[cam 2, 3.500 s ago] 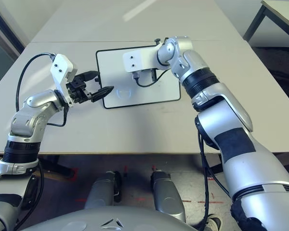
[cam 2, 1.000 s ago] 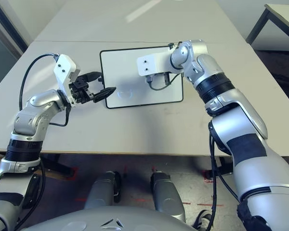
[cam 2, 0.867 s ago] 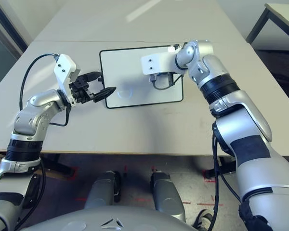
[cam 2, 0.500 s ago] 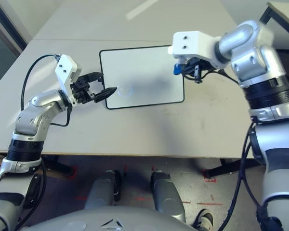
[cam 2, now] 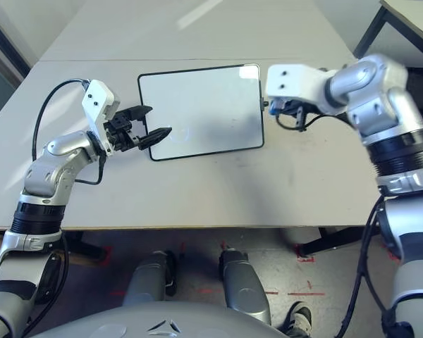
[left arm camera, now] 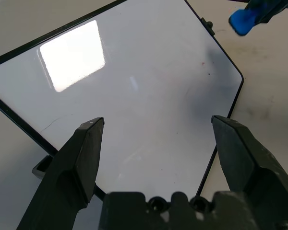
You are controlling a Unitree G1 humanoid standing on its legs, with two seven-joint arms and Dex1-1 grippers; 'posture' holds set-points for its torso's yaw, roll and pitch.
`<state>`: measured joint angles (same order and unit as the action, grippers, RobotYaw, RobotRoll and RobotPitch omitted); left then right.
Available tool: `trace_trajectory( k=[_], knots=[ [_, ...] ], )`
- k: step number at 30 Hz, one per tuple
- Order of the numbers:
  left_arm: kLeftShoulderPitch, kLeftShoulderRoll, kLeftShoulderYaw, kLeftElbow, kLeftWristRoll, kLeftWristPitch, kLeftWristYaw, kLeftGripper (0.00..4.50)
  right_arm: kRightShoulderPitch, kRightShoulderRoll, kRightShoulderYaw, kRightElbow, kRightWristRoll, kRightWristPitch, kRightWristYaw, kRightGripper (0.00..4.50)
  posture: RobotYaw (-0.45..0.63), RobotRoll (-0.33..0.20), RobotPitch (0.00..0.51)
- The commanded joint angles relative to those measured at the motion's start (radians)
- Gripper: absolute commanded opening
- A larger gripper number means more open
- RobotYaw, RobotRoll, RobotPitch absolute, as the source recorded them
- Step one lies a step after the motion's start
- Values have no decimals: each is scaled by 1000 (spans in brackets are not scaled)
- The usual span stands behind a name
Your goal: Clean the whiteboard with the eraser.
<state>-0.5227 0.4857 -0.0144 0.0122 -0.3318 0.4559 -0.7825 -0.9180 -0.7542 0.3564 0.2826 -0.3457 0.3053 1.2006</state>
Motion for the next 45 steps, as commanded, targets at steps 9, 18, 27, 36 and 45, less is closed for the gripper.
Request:
trace_trajectory(
  k=[9,18,27,36,45],
  knots=[
    [2,12,-5,-4,9,-7,-10,4500,-39,84,67,113,-65,-56,-65,194,-121,0,96],
    [18,21,-5,-25,7,0,-11,4500,-80,126,88,240,-101,-125,-107,191,-106,0,97],
    [43,54,-64,-37,40,-21,-63,4500,-76,166,96,248,-132,-150,-135,185,-107,0,102],
    [30,42,-65,-29,45,-21,-60,4500,-34,204,109,141,-154,-126,-123,180,-112,0,102],
    [34,39,-60,-33,47,-19,-58,4500,-9,196,122,96,-167,-108,-113,179,-110,0,106]
  ],
)
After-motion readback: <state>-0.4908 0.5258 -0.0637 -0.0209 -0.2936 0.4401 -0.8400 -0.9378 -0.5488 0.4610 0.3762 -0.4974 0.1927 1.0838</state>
